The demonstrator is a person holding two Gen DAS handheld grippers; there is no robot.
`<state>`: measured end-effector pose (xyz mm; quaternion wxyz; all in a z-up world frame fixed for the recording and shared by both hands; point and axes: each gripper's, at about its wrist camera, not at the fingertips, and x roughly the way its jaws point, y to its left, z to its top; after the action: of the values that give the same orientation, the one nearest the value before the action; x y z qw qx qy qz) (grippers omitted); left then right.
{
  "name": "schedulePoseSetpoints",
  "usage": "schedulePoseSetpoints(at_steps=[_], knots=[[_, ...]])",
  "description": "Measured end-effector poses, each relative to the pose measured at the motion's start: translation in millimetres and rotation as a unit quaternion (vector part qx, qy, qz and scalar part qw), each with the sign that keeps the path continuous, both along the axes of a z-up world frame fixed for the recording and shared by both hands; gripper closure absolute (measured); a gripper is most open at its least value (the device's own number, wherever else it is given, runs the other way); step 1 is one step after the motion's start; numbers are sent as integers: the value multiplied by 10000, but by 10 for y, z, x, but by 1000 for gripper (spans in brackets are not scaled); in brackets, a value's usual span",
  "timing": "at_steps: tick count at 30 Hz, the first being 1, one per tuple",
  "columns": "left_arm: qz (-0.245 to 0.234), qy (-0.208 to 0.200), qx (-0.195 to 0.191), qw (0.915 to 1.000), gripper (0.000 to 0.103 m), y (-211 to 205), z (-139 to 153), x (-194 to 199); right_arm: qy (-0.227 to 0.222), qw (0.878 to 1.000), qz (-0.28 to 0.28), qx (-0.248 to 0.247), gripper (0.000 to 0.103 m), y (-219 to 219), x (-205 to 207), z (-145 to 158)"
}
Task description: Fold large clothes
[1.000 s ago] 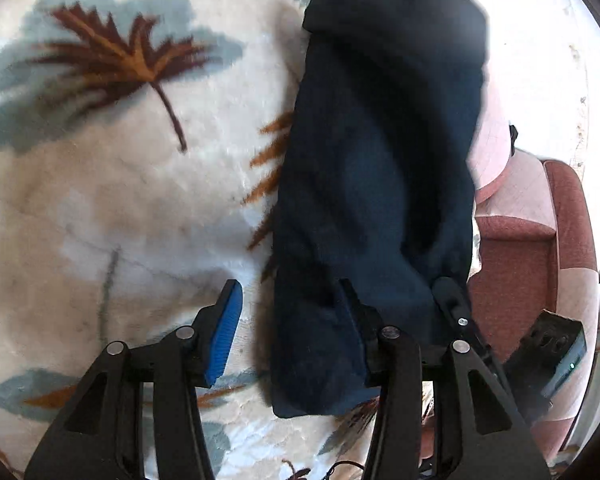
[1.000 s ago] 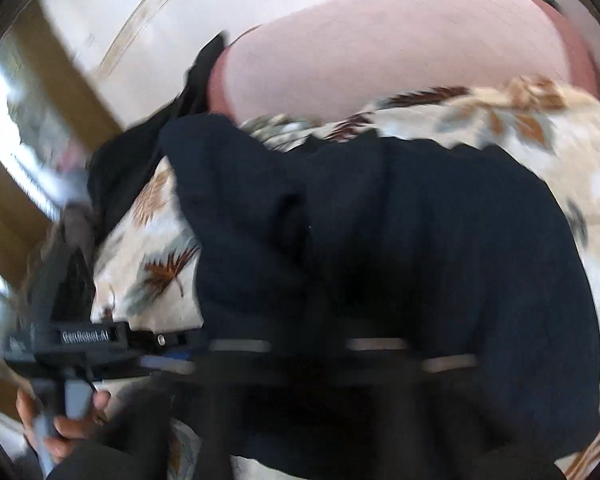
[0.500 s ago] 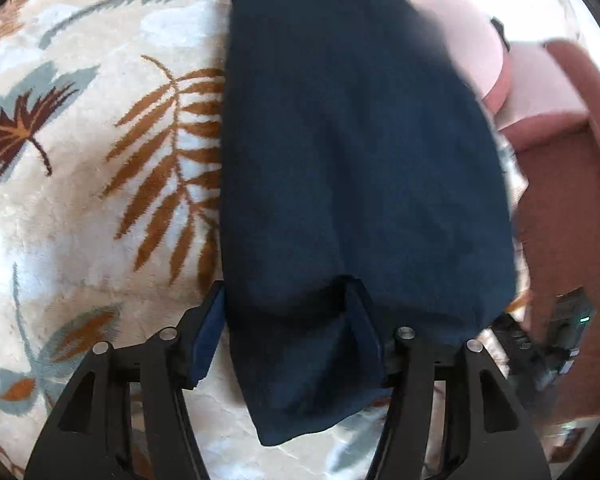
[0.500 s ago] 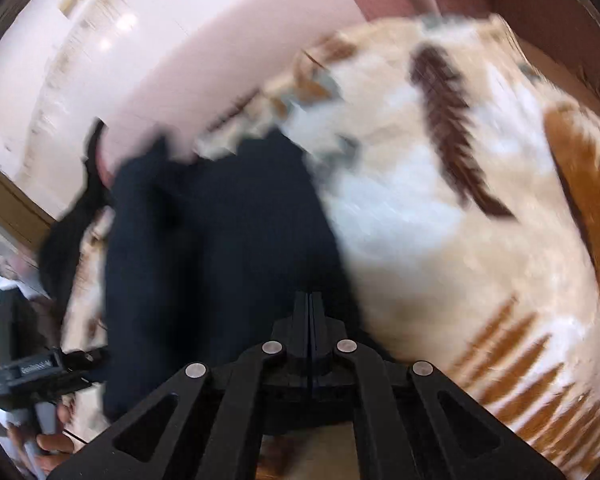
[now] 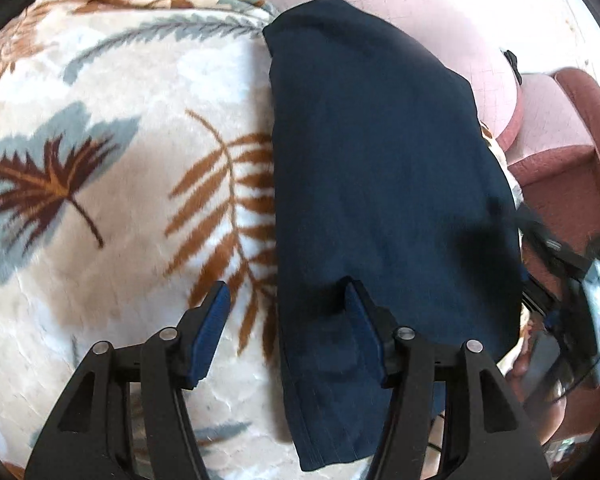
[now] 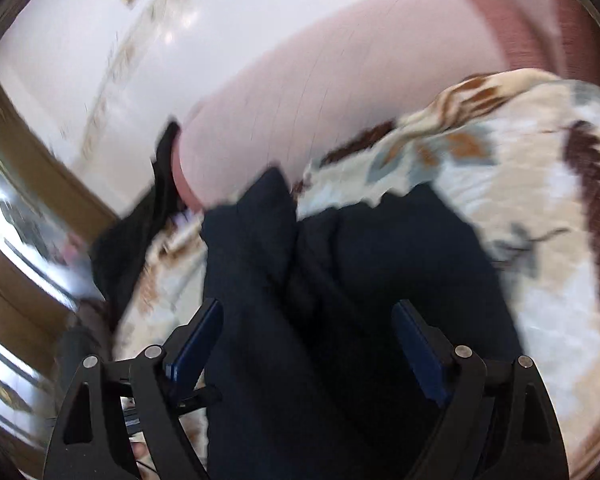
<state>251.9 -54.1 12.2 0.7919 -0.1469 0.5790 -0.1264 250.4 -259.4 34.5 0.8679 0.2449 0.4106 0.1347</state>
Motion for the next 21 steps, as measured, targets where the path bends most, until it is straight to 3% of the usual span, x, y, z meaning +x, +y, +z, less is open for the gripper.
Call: schedulePoseSetpoints(at_steps=[2,3,7,13,18,21], knots=[[-34,-67,74,9999,45,3,25,-3,23,9994,337,39,58,95,81,-70],[-49,-90,103,9999,45,4,39,-5,-13,9992,398,-47,89,147,33,-51],[-50,-106,127,9999,45,-25,63,10,-601,9974,396,-90,99,126,-210,172],[-130,-215,-21,9997,45,-141,246,-17,-1048,9940,-117,305,103,-351,-474,483],[-320,-333,78,9989,42,-352,304,74,-834,9932,-729,370,103,-794,-498,217],[-370,-177,106,9991,30,-459,157,156,-212,9940,-1023,321,103,-966,-417,-236]])
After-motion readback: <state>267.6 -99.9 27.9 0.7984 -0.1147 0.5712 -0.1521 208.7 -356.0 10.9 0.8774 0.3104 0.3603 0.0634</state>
